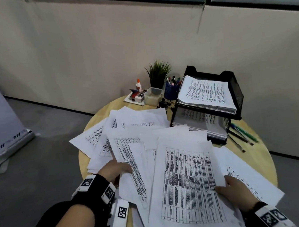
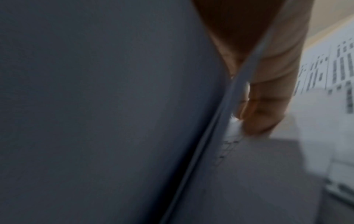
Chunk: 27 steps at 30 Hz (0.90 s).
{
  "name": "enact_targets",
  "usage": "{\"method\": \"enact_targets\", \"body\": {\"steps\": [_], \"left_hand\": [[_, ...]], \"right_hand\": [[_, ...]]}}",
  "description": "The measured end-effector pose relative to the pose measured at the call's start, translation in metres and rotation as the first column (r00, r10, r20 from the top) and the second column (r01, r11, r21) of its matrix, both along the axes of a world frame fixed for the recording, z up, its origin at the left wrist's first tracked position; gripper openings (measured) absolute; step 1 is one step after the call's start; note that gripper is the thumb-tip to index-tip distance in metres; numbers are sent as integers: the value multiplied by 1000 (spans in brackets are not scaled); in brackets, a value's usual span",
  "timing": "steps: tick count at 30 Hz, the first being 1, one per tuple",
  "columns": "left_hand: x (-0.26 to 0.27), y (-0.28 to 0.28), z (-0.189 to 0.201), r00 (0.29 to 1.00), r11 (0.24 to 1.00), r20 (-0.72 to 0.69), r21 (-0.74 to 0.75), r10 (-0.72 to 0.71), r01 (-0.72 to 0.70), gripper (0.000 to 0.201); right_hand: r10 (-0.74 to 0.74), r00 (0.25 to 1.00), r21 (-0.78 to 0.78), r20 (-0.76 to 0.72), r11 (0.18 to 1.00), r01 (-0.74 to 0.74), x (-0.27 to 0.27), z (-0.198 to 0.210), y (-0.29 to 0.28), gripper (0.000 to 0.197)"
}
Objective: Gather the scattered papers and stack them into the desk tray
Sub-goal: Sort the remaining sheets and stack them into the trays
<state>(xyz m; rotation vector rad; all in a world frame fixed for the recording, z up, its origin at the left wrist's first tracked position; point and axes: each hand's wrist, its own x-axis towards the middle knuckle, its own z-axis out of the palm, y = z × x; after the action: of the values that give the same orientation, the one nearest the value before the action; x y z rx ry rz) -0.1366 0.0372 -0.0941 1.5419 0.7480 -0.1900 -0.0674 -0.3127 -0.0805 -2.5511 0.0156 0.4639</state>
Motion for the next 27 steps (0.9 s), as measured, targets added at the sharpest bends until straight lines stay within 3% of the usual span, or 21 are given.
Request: {"method": "enact_targets", "body": {"steps": [3, 6, 8, 12, 17, 20, 23, 27], "left_hand": [[-1, -2, -1, 1000, 998, -25, -67, -19, 18, 52], [-1, -7, -2, 999, 997, -20, -76, -33, 32, 33], [-2, -11, 0, 995, 995, -51, -49, -90, 88, 23], [1, -17, -6, 992, 992, -46, -43, -119, 117, 29], [-1, -20, -14, 992, 991, -64, 69, -109, 113, 30], [-1, -15, -15, 998, 993, -47, 105, -51, 56, 31], [-1, -10, -13, 1000, 995, -15, 103, 4, -2, 23], [-7, 0, -1, 996, 995, 60, 75, 59, -64, 10]], "right_hand": [[34, 998, -89, 43, 996, -30, -3, -6, 4, 20], [81, 994, -144, 80, 987, -69, -5, -5, 10, 26], [108, 991, -137, 84, 986, -96, -6, -3, 18, 18], [131, 988, -80, 76, 989, -125, -10, -2, 33, 17], [206, 978, 160, 34, 965, -209, -6, -9, 39, 31], [116, 993, 238, 3, 965, -113, -2, -14, 35, 28], [-16, 999, 212, 50, 977, 5, 5, -21, 28, 35], [-52, 999, 316, -2, 947, 50, 7, -16, 25, 48]]}}
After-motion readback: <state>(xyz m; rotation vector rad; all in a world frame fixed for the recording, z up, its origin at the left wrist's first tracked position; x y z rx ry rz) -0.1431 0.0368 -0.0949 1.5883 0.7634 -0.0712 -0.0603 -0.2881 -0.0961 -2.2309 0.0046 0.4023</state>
